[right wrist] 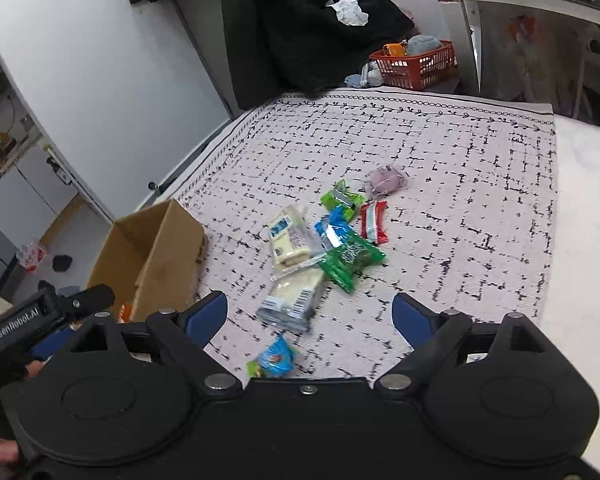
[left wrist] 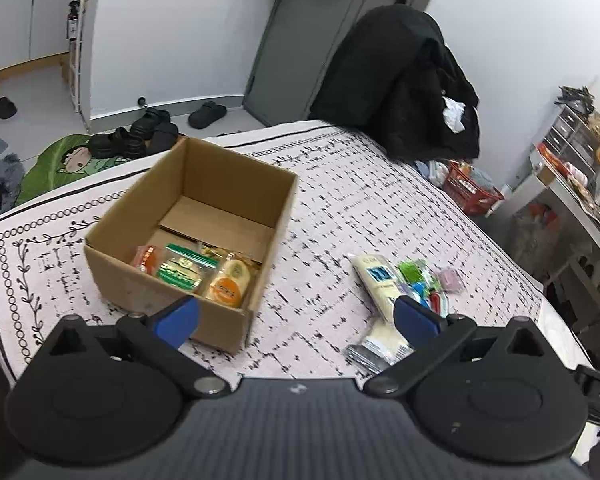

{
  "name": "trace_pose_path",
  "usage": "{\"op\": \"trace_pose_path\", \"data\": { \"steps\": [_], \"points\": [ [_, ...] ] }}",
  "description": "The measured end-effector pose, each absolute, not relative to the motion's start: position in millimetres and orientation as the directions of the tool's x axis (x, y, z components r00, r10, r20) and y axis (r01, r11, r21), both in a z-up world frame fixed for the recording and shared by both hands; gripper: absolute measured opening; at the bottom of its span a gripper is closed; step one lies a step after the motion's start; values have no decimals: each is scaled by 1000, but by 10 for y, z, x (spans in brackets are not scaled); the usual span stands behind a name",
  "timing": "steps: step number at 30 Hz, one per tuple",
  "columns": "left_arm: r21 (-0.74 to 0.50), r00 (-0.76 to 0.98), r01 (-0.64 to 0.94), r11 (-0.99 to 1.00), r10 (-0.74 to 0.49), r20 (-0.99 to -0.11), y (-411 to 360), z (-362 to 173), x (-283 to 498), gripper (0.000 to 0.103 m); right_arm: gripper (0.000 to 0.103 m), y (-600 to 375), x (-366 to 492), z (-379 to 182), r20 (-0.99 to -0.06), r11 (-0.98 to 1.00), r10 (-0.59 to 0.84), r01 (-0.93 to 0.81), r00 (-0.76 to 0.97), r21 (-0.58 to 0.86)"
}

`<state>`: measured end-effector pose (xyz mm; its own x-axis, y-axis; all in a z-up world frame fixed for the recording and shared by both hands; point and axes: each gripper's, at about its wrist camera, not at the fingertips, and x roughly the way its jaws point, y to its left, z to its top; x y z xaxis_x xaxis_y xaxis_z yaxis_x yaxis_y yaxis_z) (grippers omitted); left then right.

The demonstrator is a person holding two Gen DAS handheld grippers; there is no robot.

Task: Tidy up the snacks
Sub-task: 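Move both open tools back toward the remaining snack pile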

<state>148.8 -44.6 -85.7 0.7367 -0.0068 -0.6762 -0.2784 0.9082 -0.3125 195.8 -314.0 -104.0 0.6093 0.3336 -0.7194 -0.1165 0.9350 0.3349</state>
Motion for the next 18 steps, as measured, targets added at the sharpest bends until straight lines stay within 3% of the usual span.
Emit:
{"op": "trace_pose_path", "data": {
  "steps": [18],
  "points": [
    [-285, 675, -257, 923, -40, -737, -866, -1224, 1494, 102, 89, -3394, 2039, -1238, -705, 909, 347, -37, 619, 415]
  ]
}}
